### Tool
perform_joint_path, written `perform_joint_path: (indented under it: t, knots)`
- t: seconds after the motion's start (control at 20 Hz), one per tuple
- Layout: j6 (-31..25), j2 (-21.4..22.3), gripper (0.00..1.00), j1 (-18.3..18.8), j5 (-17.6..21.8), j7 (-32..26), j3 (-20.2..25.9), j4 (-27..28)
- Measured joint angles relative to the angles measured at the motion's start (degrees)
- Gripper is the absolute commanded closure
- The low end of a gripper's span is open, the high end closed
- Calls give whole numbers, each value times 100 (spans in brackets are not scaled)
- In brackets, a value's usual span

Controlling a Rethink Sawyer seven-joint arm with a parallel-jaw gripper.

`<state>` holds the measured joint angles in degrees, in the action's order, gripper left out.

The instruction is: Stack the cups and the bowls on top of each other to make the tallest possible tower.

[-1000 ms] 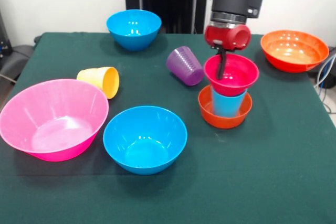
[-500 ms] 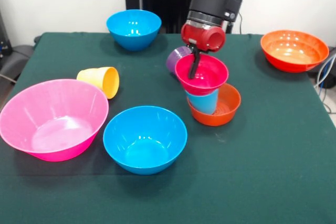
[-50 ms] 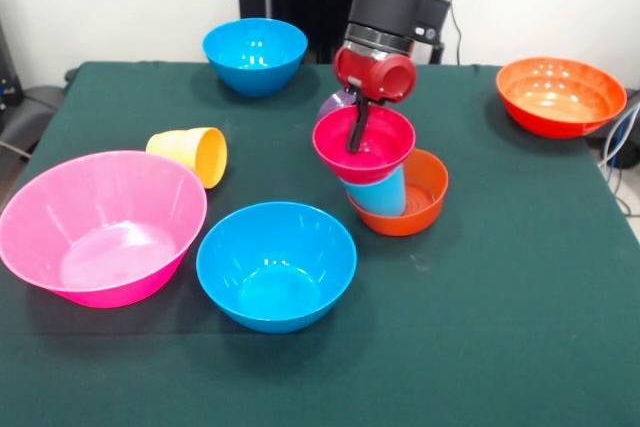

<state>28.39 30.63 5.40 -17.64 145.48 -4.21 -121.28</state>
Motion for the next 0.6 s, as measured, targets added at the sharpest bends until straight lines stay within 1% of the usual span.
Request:
perform_joint_path:
  t: [0.25,0.5,0.6]
  knots:
    - [1,14,100,174,38,0,134,-1]
    - [1,49,100,476,278,0,366,0]
    - [-1,68,100,688,434,0,541,0]
